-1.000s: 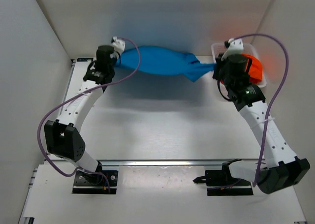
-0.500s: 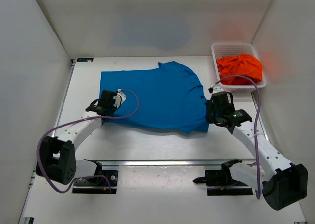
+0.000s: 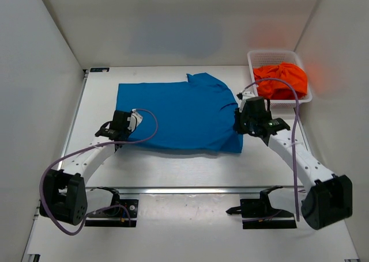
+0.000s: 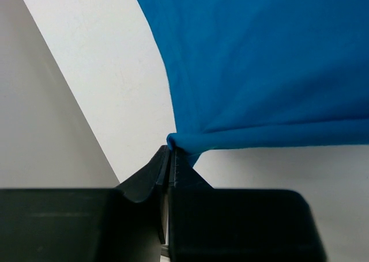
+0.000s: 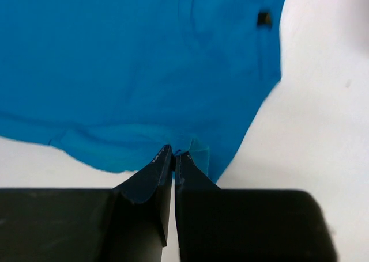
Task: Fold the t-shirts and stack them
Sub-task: Fold the flattened tshirt in 1/3 of the way
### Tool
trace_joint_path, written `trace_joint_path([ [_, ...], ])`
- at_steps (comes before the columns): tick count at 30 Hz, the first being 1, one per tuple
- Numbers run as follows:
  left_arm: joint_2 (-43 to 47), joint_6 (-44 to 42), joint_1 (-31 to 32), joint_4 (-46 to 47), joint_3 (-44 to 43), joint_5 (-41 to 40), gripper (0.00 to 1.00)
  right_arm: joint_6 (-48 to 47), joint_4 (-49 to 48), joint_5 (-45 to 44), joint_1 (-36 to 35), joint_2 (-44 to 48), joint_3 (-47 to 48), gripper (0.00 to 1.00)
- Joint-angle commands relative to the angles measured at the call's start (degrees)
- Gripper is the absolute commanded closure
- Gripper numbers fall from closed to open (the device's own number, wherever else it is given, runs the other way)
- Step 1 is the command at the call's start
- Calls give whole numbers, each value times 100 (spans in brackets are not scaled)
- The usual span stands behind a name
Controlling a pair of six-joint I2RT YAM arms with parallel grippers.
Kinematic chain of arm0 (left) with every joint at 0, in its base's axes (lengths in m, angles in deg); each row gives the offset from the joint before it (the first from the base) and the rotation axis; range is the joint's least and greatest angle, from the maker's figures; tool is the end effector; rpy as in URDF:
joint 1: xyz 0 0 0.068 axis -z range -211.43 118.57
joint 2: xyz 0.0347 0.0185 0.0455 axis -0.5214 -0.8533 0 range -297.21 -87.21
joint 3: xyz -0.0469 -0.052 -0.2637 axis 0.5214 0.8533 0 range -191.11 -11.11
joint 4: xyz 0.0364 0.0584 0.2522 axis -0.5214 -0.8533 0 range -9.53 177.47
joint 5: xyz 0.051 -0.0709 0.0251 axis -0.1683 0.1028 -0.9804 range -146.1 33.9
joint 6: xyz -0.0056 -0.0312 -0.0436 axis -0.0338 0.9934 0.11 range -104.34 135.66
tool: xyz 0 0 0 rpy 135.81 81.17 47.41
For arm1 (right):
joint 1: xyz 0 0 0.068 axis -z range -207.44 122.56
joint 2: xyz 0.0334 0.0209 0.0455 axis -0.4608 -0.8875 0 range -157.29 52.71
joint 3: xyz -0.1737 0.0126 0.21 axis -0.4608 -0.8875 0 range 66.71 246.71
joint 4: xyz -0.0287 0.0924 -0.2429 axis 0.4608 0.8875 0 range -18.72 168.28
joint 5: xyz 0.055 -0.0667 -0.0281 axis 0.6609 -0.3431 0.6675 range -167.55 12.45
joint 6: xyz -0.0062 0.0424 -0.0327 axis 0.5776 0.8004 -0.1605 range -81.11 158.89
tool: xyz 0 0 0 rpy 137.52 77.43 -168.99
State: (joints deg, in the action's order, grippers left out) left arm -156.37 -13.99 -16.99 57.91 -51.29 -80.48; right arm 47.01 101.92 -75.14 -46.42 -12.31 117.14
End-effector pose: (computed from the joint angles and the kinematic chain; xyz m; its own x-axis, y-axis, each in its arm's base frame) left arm 0.2215 -0.0419 0.2033 -0.7089 0.6477 -0.2793 0.4248 0.7081 0.5640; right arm 0.2245 0.0788 0.2714 -0.7143 -0.0964 -0.6931 -0.2547 0.9584 0.1291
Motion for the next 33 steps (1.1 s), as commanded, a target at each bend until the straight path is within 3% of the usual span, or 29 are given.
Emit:
trace_joint_path([
  [1,-201,-242,59,590,-296,-250,97,-503,-1066,22,18,-642,501,100],
  [6,-913,-463,16,1233,-709,-331,98,-724,-1665,4,61,-1522,1002,100],
  [18,-2223,-209,-248,1068,-1351,-190,98,-400,-1991,382,685,-2726,1715,100],
  [30,-2514,249,-468,926,-1316,-199,96,84,-2307,1226,1151,-3500,2190,100],
  [31,-2540,266,-425,926,-1317,-181,95,102,-2281,1252,1160,-3518,2233,98],
  [33,-2584,293,-398,943,-1395,-189,84,84,-2263,1279,1134,-3606,2286,80],
])
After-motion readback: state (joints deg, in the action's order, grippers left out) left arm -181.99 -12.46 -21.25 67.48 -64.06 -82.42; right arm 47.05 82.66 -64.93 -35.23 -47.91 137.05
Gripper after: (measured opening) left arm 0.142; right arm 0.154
